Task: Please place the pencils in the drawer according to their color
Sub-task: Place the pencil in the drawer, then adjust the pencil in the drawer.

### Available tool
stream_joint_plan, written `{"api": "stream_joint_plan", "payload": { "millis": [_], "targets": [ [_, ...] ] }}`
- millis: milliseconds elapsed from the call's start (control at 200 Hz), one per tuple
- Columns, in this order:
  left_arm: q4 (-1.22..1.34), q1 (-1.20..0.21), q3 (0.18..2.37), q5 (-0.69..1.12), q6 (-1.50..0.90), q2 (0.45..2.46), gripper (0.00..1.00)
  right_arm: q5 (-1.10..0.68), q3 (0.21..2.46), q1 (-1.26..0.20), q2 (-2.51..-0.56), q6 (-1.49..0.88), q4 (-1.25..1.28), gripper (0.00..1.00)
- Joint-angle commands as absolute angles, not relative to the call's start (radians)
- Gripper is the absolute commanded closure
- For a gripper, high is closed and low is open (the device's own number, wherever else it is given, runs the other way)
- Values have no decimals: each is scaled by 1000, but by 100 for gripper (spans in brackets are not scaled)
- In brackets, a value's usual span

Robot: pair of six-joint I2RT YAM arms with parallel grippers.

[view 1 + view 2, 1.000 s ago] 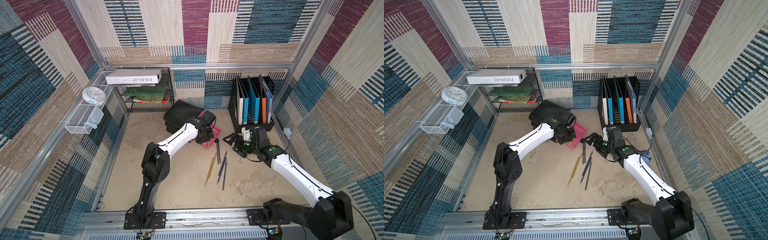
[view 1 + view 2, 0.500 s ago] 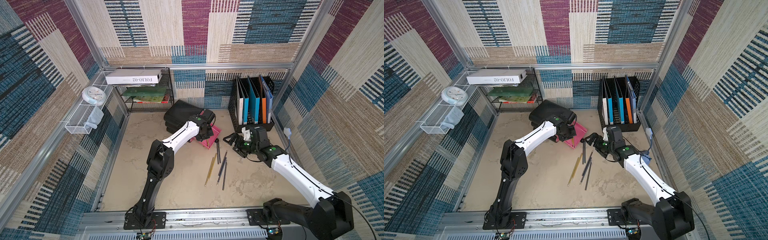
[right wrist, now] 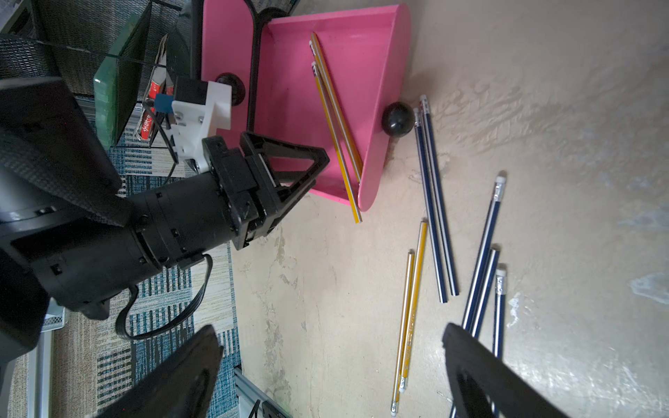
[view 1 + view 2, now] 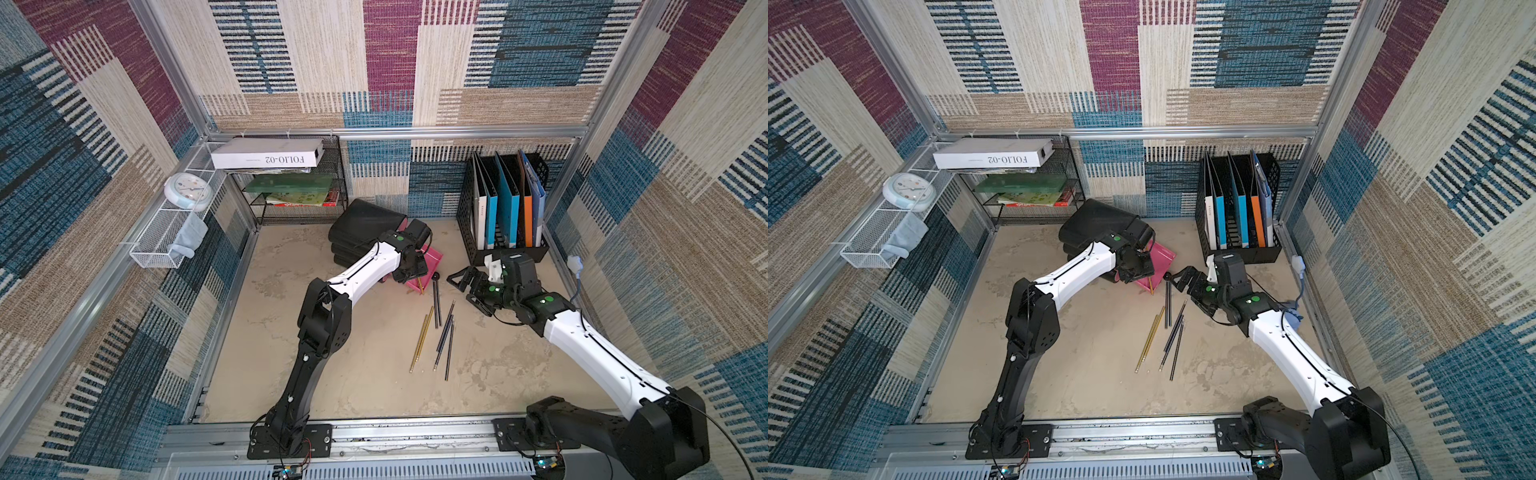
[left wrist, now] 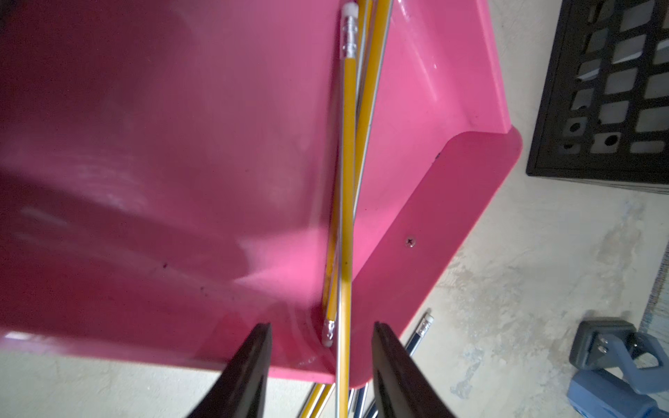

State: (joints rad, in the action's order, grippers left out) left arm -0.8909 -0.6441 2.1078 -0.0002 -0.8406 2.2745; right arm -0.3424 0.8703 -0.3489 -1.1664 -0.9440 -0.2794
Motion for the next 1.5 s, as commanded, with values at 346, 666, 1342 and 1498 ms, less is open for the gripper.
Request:
{"api": "stream_joint_plan", "payload": {
  "millis": [346,666,1342,1498],
  "targets": [
    [-872,-689,2135,-40,-792,2256,49,-343,851,-348,-1154,-927,-279,0],
    [-875,-710,2177,-135,-740,2312,54,-315,861,-347,-1146,-893,-322,1],
    [-876,-712,2210,-223,-725,2391,89,-319,856,-346,-1155,-896,-335,0],
    [-858,-711,2216,-237,-724,2396,100,-322,845,-346,-1156,-896,-331,0]
  ]
}}
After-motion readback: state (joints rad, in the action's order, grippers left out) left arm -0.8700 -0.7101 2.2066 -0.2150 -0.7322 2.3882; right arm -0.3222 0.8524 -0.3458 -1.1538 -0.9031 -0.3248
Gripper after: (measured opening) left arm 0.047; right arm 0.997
